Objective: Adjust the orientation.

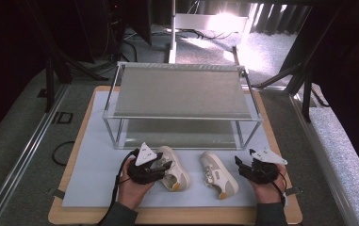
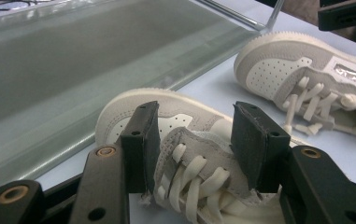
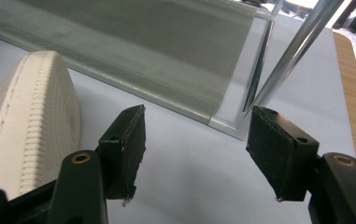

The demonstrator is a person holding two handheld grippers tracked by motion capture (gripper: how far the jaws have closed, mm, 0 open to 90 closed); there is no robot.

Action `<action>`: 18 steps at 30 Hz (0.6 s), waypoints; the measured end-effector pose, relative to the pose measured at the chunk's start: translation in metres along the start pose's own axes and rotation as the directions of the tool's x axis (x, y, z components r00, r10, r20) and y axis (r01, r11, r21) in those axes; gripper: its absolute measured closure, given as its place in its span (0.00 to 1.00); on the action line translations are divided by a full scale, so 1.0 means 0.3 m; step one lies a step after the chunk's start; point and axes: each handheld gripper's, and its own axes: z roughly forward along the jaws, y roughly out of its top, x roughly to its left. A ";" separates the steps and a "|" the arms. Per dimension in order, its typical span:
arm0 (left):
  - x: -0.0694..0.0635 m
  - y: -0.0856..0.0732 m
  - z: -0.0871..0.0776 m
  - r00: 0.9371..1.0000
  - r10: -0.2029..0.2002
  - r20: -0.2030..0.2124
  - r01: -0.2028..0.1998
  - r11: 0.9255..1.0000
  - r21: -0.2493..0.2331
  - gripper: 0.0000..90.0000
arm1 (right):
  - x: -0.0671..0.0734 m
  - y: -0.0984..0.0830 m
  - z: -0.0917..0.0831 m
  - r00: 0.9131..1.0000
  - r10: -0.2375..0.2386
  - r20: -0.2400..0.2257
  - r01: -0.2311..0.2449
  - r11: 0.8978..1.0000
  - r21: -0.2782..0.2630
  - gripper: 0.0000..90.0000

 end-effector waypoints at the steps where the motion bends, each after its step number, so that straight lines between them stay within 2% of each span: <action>1: -0.003 0.005 0.007 1.000 -0.003 -0.003 0.003 1.000 -0.001 0.57 | 0.000 0.000 -0.001 1.000 -0.001 0.001 0.001 1.000 -0.001 0.41; 12: -0.014 0.044 0.075 1.000 0.010 -0.009 -0.010 1.000 0.021 0.58 | -0.004 -0.001 -0.003 1.000 0.002 0.000 -0.002 1.000 -0.003 0.41; 18: -0.022 0.061 0.106 1.000 0.011 -0.030 -0.010 0.999 0.035 0.57 | -0.007 -0.002 -0.004 1.000 0.002 0.001 -0.002 1.000 -0.004 0.41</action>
